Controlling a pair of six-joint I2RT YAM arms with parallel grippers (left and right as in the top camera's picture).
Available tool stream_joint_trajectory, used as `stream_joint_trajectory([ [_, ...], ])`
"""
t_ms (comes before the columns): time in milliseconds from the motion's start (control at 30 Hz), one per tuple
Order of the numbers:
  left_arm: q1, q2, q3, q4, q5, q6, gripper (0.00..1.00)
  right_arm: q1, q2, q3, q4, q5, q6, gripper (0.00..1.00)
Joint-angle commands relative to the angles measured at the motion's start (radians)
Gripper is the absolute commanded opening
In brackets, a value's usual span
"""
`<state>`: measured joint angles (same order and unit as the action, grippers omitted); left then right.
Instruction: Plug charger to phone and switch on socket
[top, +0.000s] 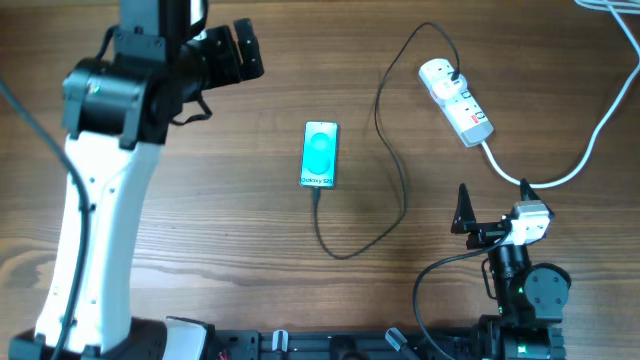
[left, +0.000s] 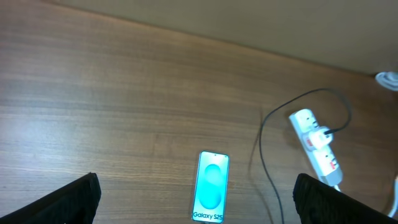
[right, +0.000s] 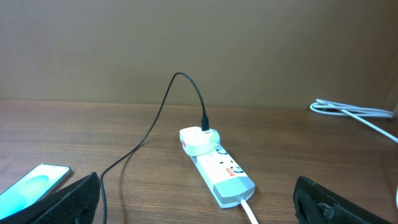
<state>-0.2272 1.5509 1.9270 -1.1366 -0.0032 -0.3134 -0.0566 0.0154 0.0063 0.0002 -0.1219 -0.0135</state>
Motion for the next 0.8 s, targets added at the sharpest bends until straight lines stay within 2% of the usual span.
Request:
stream_joint_trajectory([
  [0,0.000,-0.060,-0.003,0.000,-0.017,-0.002,1.00,0.003,-0.006,0.000,0.005,0.013,-0.012,1.00],
  [500,0.000,-0.405,-0.005,-0.005,-0.017,-0.002,1.00,0.003,-0.006,0.000,0.005,0.013,-0.012,1.00],
  [667,0.000,-0.444,-0.008,-0.012,-0.017,-0.002,1.00,0.003,-0.006,0.000,0.005,0.013,-0.012,1.00],
  [767,0.000,-0.483,-0.079,-0.012,-0.017,-0.002,1.00,0.003,-0.006,0.000,0.005,0.013,-0.012,1.00],
])
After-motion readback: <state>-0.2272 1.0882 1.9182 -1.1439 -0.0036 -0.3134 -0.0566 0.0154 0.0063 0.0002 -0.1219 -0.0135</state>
